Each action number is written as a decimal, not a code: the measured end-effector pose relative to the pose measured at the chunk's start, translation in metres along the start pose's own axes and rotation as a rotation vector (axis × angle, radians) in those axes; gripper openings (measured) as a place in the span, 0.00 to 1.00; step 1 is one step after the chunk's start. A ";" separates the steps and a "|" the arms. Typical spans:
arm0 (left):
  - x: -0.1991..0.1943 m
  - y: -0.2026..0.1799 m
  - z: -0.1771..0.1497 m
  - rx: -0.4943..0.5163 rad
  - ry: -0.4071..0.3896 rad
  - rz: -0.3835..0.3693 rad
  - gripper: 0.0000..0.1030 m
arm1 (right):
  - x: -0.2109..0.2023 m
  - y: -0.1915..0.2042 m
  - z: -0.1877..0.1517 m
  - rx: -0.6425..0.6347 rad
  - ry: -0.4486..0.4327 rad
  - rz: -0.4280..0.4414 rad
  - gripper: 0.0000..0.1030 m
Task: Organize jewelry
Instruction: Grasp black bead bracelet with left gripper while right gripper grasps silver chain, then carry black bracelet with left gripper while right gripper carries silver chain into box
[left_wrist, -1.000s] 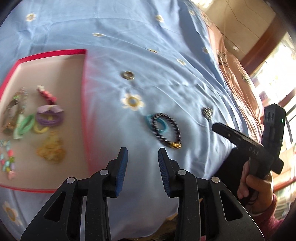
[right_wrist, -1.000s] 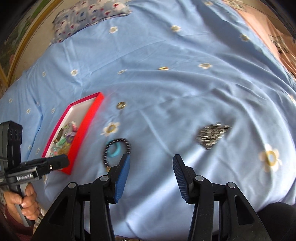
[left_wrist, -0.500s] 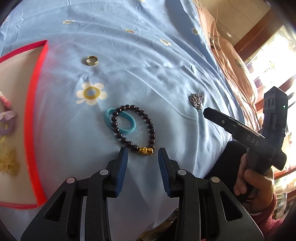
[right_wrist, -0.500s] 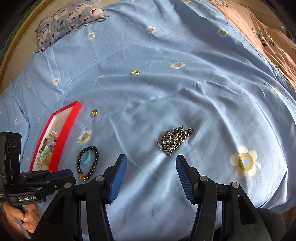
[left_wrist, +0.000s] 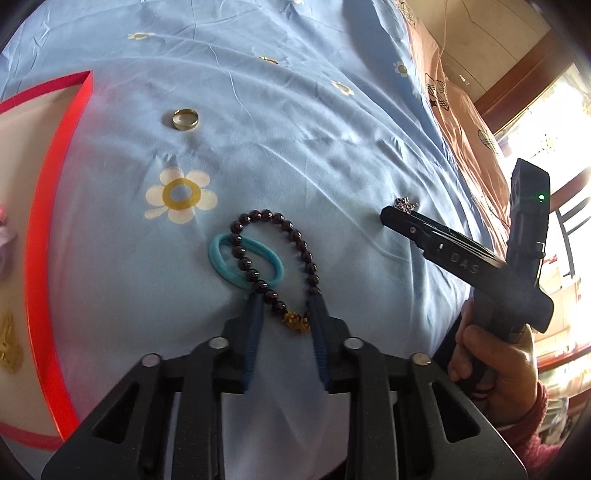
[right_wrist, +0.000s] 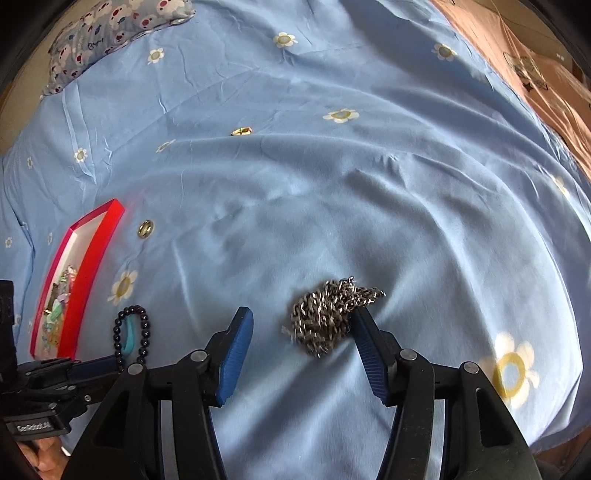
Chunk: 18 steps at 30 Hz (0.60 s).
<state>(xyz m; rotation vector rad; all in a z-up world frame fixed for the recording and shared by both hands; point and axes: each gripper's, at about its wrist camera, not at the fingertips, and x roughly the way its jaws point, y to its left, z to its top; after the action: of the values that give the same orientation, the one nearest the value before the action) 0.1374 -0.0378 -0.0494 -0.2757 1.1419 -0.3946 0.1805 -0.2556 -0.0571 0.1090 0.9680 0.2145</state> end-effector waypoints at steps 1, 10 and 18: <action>0.000 0.002 0.000 -0.002 -0.001 -0.001 0.13 | 0.001 0.002 0.000 -0.008 -0.008 -0.013 0.51; -0.016 0.001 -0.008 0.030 -0.037 -0.022 0.00 | -0.009 0.003 -0.002 -0.004 -0.033 0.039 0.11; -0.031 0.002 -0.014 0.040 -0.061 -0.027 0.00 | -0.033 0.025 -0.010 -0.026 -0.060 0.132 0.10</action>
<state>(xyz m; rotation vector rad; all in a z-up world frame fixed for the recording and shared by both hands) 0.1135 -0.0227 -0.0307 -0.2661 1.0698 -0.4294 0.1514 -0.2393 -0.0317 0.1553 0.8984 0.3436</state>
